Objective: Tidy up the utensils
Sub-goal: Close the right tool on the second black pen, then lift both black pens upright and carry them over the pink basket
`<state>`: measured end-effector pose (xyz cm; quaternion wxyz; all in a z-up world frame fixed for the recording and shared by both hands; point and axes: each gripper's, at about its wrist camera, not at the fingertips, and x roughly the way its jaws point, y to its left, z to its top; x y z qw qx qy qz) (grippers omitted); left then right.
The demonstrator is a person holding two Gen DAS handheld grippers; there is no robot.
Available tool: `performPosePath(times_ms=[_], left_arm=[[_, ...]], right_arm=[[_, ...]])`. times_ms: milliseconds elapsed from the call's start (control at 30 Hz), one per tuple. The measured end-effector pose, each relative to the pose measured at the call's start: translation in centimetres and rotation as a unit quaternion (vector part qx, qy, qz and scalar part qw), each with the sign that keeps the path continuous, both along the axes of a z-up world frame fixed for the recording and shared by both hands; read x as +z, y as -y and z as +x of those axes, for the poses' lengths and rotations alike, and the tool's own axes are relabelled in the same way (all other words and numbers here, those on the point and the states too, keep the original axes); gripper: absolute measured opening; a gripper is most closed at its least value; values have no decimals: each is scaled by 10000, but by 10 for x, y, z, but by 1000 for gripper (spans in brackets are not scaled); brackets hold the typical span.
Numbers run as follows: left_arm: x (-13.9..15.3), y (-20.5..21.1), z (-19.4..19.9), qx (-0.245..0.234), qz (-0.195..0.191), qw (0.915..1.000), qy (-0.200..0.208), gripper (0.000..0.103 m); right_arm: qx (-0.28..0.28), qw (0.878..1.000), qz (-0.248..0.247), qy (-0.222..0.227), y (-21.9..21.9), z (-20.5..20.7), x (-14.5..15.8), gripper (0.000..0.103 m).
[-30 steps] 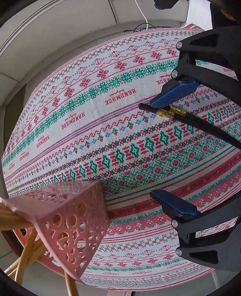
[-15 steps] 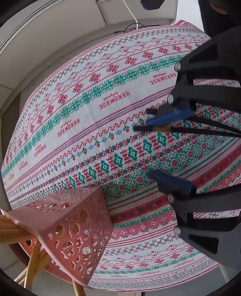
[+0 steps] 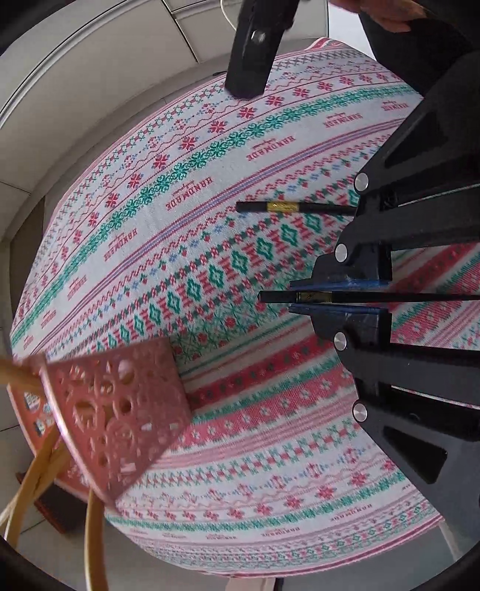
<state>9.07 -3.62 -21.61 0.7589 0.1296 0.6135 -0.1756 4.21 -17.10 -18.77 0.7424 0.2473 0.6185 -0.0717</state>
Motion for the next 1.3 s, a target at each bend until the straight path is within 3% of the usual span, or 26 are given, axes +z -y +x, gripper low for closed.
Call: performPosePath(times_ms=[300, 333, 400, 433, 467, 533, 600, 800, 933, 1067, 1200, 1300], left_arm=[[34, -41, -3, 263, 127, 9980, 554, 6], [37, -43, -4, 290, 125, 9976, 614, 6], [49, -46, -10, 311, 129, 9965, 759, 6], [55, -47, -12, 310, 103, 9959, 841, 6], [63, -50, -18, 303, 57, 9954, 903, 6], [76, -51, -22, 289, -36, 9940, 1053, 6], [89, -54, -27, 255, -130, 9924, 1199, 6], [122, -54, -42, 122, -383, 9869, 1563, 6], [141, -53, -53, 46, -493, 9830, 1766, 6], [158, -50, -60, -18, -568, 9790, 1958, 6], [169, -48, -64, -31, -666, 9759, 2078, 6], [177, -45, -67, -58, -709, 9740, 2152, 6]], right_arm=[[694, 9961, -524, -147, -75, 28, -29, 96], [773, 9953, -544, -194, -83, 29, -35, 92], [886, 9927, -798, -199, -95, 29, -39, 77], [920, 9915, -914, -100, -99, 28, -37, 63], [984, 9896, -1051, -72, -103, 27, -36, 55], [967, 9916, -864, -23, -101, 27, -33, 24], [872, 9944, -596, -40, -95, 25, -33, 11], [883, 9931, -410, 655, -75, 7, 7, 8], [1175, 9812, -469, 1460, -67, -15, 55, 8], [1265, 9726, -551, 1873, -64, -31, 87, 8], [1272, 9720, -541, 1899, -51, -40, 102, 8], [1164, 9838, -470, 1278, -44, -30, 77, 10]])
